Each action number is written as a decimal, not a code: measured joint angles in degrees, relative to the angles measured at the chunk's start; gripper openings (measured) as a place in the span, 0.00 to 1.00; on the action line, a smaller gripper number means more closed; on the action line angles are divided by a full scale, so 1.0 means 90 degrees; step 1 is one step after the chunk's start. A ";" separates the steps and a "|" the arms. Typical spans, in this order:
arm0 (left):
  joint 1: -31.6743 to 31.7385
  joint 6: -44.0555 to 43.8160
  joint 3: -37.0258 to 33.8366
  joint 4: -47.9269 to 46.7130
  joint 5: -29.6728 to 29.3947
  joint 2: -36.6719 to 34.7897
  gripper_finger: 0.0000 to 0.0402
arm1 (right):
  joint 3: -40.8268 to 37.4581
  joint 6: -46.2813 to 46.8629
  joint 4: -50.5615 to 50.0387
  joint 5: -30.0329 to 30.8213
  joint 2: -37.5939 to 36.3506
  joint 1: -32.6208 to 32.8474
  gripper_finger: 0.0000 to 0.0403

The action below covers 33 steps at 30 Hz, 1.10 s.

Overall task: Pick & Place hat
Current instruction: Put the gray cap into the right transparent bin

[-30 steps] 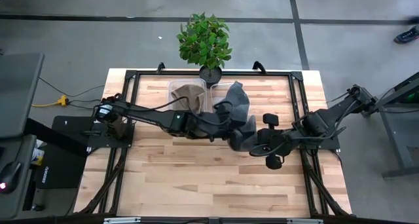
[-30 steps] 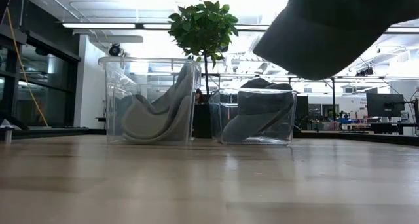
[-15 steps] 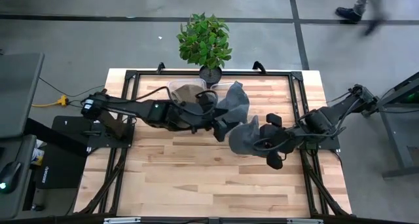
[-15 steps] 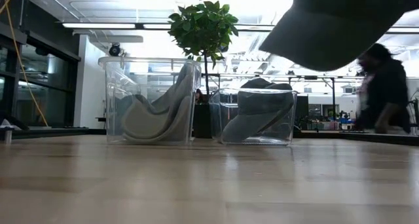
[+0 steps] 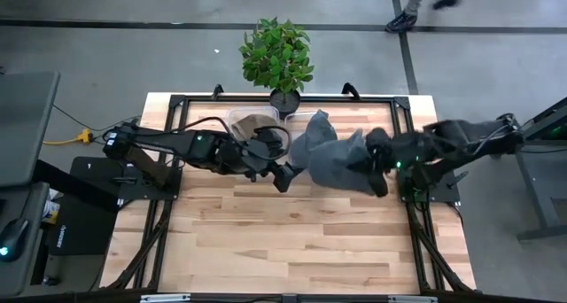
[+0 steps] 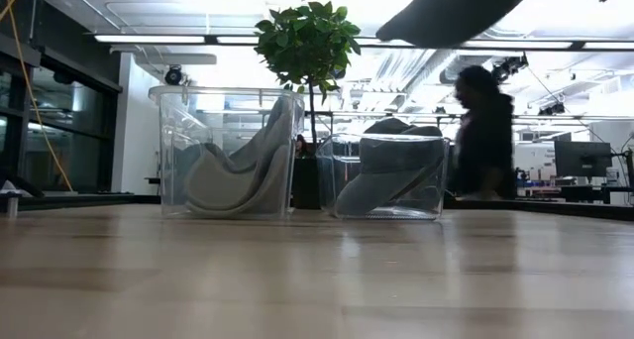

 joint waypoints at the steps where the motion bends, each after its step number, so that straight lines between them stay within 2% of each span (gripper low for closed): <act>1: 0.0000 -0.0001 -0.0002 -0.0111 0.0002 -0.0050 0.87 | 0.0128 -0.0085 -0.0070 -0.0068 0.0007 -0.0155 0.01; 6: 0.0000 0.0044 -0.0016 -0.0390 -0.0012 -0.0196 0.87 | 0.1143 -0.0539 -0.0672 -0.0543 0.0408 -0.0975 0.01; 9: 0.0000 0.0032 -0.0045 -0.0406 -0.0033 -0.0352 0.87 | 0.1849 -0.0668 -0.1210 -0.1135 0.0866 -0.1552 0.01; 12: -0.0049 0.0011 -0.0492 -0.0427 -0.0018 -0.0717 0.87 | 0.2472 -0.0861 -0.1671 -0.1739 0.1406 -0.2082 0.01; 16: -0.0046 -0.0201 -0.1415 -0.0130 -0.0050 -0.1318 0.87 | 0.3153 -0.1124 -0.2105 -0.2347 0.2098 -0.2623 0.01; 21: -0.0115 -0.0556 -0.2930 0.0941 -0.0003 -0.2358 0.87 | 0.3782 -0.1257 -0.2273 -0.2837 0.2808 -0.3123 0.01; 27: -0.0386 -0.1013 -0.4660 0.1933 -0.0100 -0.3708 0.87 | 0.4077 -0.1222 -0.2571 -0.2941 0.3444 -0.3539 0.01; 33: -0.0705 -0.1400 -0.5845 0.2645 -0.0354 -0.4933 0.87 | 0.4068 -0.1208 -0.2601 -0.2995 0.3975 -0.3813 0.01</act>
